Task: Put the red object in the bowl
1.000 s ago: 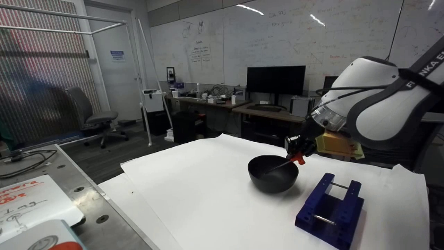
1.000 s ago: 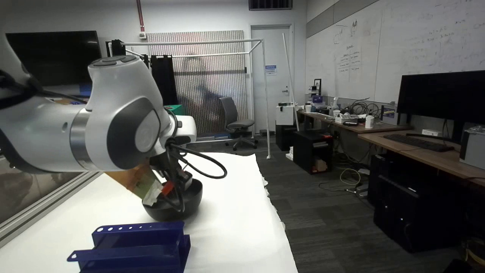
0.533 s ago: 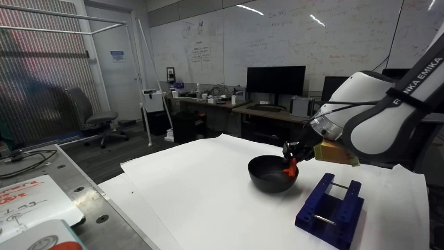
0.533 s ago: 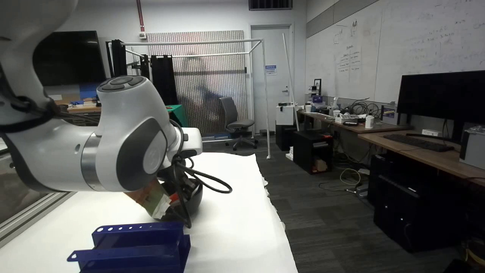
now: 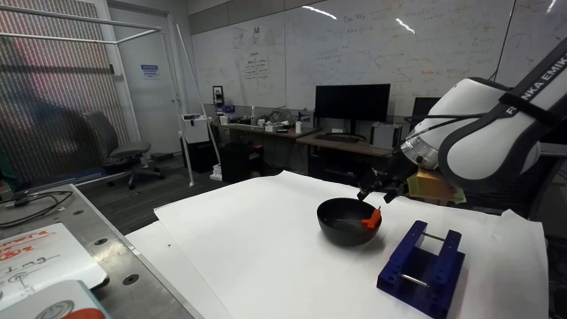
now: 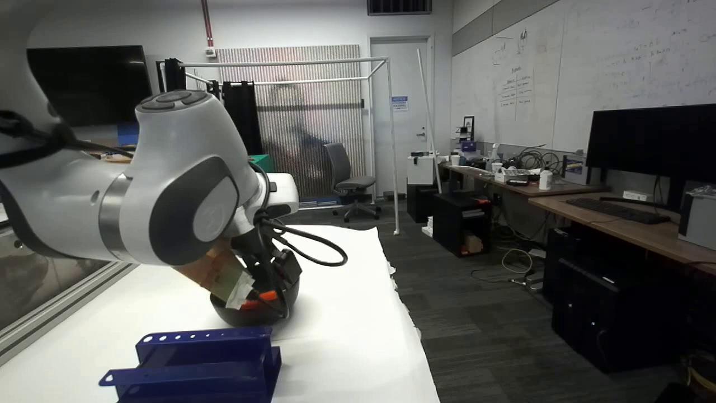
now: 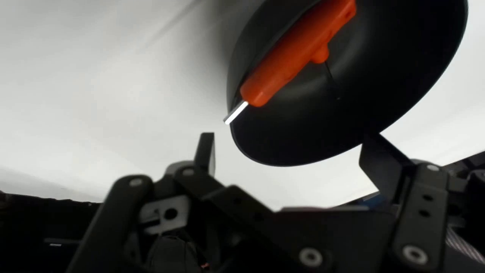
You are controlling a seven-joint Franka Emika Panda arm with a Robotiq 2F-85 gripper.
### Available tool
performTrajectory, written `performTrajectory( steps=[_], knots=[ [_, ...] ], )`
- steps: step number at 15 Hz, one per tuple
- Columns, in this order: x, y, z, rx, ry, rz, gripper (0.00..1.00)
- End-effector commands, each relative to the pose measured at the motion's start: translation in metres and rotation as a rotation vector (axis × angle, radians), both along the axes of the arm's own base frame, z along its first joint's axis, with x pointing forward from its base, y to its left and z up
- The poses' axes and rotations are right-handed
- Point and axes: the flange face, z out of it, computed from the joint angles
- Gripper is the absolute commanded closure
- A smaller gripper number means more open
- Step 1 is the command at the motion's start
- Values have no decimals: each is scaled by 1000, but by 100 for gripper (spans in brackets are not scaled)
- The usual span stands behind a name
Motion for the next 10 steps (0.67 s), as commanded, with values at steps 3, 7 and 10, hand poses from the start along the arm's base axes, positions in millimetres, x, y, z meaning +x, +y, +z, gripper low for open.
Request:
performTrajectory(
  steps=[3,7,10],
  knots=[
    [-75,-16,23,-93,260,32,0],
    [-84,-15,12,-115,407,60,0],
    [-104,-9,20,-129,462,69,0]
  ],
)
